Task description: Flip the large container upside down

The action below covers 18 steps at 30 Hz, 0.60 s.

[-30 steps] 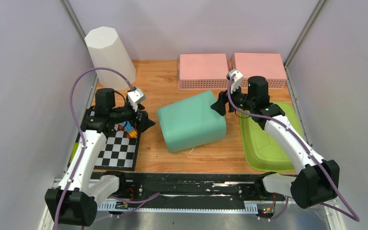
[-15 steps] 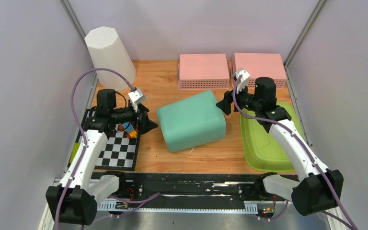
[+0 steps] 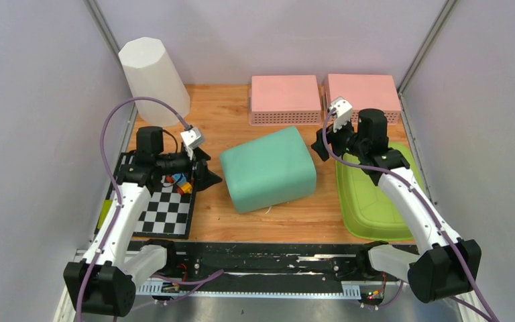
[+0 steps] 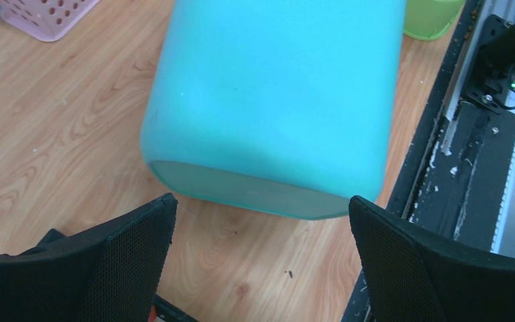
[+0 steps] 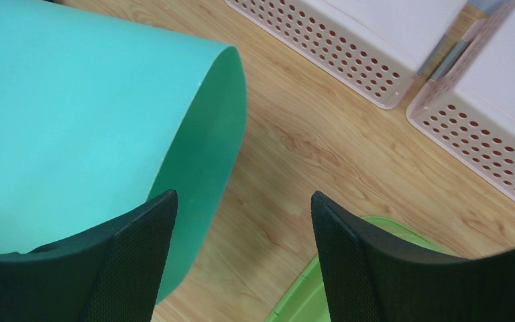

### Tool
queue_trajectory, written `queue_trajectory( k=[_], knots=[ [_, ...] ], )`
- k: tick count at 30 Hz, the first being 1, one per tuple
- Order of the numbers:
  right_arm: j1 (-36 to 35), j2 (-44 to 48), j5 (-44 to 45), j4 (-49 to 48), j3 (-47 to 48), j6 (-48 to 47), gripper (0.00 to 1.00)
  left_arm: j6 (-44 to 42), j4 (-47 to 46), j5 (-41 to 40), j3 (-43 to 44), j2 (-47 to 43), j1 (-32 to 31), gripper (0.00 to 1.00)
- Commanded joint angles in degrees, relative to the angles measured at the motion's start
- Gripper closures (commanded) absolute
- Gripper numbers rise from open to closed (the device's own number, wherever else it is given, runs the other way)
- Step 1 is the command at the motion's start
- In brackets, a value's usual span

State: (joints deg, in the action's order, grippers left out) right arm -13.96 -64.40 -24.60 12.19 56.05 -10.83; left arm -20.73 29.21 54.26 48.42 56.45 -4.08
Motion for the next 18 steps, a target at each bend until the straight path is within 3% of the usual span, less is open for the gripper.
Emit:
queue_trajectory(
  k=[1,8,18],
  knots=[
    [0.9,-0.9,4.0,4.9,3.3,-4.4,0.25,-6.7,9.3,3.4,4.0,1.7,-0.9,0.00],
    [0.4,-3.9,-2.7,10.1,6.3,-4.0,0.27,-13.4,21.8,6.1,8.9,4.7,-1.9,0.00],
    [-2.3,-3.2,-5.5,13.3,4.3,-7.1,0.28,-5.0,20.8,11.8,11.4,12.9,-2.4,0.00]
  ],
)
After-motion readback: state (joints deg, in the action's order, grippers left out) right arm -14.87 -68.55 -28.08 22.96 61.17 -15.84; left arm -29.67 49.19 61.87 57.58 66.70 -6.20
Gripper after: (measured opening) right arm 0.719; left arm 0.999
